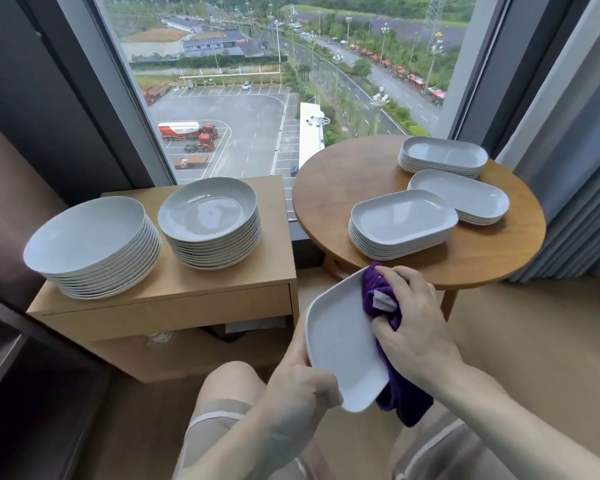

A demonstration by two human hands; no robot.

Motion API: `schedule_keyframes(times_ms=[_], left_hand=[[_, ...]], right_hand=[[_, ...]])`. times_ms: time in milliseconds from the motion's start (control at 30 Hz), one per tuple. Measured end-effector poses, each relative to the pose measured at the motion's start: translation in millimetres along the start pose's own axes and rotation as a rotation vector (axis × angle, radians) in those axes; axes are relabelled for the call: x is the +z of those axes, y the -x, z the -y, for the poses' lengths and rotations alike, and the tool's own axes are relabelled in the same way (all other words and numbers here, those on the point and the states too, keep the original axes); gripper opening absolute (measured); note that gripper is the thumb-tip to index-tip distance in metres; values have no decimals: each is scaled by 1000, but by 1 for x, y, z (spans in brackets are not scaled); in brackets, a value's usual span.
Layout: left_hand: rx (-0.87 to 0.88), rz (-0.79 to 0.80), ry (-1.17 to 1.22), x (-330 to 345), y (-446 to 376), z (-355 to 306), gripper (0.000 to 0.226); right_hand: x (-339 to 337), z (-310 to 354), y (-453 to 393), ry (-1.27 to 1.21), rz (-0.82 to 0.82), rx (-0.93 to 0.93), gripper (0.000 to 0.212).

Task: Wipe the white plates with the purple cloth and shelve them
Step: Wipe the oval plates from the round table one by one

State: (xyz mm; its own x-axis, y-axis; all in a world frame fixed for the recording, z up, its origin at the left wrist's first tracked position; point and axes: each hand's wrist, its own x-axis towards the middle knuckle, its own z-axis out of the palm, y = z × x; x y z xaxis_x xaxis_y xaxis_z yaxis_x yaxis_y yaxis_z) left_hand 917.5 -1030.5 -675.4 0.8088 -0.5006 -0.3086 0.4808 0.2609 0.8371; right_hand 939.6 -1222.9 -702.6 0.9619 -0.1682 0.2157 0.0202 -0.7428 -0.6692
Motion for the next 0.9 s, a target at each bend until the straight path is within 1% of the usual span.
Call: schedule_keyframes(times_ms=[100, 200, 233, 267, 300, 333, 367, 433, 467, 500, 533, 600, 667, 767, 833, 900], left_hand=[[-6, 41, -2, 0, 6, -2, 90], [9, 85, 14, 9, 4, -10, 76], [-4, 78, 7, 12, 4, -14, 84], [24, 44, 31, 4, 4, -8, 109], [0, 27, 98, -3, -3, 0, 137], [-9, 52, 185, -10, -6, 3, 150], [-44, -3, 206, -9, -8, 2, 140], [-178, -148, 255, 8, -6, -10, 98], [-149, -141, 284, 9, -1, -8, 83], [-131, -172, 297, 11, 4, -6, 70], [-123, -211, 310, 12, 2, -8, 65], [-93, -226, 299, 11, 1, -10, 67], [-128, -241, 314, 6, -4, -9, 70], [-188, -250, 359, -3, -9, -10, 78], [-149, -274, 360, -10, -13, -13, 80], [-93, -291, 338, -14, -16, -16, 78]], right_hand=[[-3, 3, 3, -27, 10, 9, 71], [-2, 14, 14, -119, 57, -82, 67], [-1, 20, 18, -154, 74, -125, 65], [-1, 25, 22, -193, 91, -161, 62], [-1, 30, 26, -230, 107, -191, 60], [-1, 34, 29, -257, 123, -215, 60], [-1, 37, 32, -274, 142, -233, 60], [-1, 44, 38, -277, 195, -276, 63], [0, 47, 41, -265, 222, -309, 65], [0, 51, 44, -243, 243, -343, 66], [1, 52, 46, -218, 261, -369, 66], [2, 52, 46, -173, 299, -402, 62], [3, 48, 43, -87, 339, -452, 56], [6, 43, 42, 61, 344, -527, 41], [5, 39, 41, 124, 333, -515, 34], [4, 33, 36, 179, 328, -470, 33]])
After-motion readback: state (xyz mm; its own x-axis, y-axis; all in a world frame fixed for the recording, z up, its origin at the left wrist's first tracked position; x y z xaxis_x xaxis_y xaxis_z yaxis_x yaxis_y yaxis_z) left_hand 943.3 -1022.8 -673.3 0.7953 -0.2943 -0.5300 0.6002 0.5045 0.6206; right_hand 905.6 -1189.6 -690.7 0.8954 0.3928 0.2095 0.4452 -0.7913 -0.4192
